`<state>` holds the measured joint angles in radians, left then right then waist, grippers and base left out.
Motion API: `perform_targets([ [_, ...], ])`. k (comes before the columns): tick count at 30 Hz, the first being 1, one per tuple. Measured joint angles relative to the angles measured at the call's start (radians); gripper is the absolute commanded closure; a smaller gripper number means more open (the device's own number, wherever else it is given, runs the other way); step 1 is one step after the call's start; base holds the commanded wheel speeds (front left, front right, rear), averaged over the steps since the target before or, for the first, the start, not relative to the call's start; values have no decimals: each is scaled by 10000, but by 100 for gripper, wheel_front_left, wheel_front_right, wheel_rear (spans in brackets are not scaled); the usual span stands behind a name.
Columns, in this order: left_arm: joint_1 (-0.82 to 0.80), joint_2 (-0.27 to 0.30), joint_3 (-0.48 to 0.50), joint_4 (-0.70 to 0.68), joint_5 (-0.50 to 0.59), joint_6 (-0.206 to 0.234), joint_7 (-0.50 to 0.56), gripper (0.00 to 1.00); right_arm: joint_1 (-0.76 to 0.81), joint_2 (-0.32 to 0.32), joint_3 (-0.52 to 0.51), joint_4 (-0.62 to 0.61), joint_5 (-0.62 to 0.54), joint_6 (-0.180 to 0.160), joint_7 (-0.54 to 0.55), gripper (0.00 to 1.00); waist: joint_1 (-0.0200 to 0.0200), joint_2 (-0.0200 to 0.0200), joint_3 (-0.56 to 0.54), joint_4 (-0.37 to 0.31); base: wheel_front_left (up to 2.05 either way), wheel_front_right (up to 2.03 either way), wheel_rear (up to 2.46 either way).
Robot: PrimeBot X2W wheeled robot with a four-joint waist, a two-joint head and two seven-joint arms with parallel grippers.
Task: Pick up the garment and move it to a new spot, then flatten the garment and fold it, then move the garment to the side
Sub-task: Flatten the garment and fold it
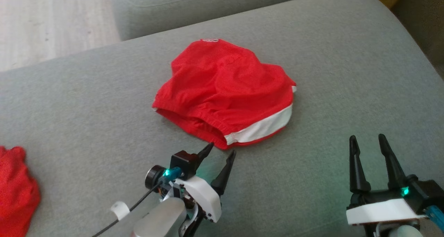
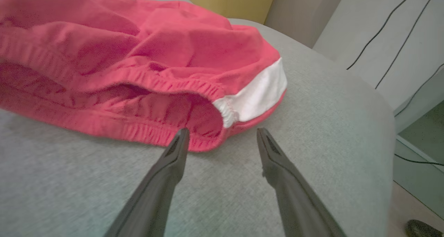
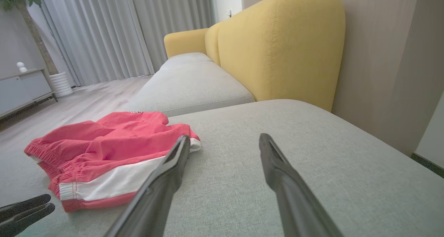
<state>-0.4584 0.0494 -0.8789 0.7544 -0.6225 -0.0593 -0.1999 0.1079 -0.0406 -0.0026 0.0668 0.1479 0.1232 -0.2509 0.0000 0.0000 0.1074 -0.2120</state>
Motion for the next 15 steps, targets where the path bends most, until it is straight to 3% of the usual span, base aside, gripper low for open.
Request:
perform_targets([
  [15, -786, -4, -1114, 539, -1641, 299, -130, 0, -84, 0, 61, 15, 4, 0, 0, 0, 0, 0, 203, -645, 0, 0, 0],
])
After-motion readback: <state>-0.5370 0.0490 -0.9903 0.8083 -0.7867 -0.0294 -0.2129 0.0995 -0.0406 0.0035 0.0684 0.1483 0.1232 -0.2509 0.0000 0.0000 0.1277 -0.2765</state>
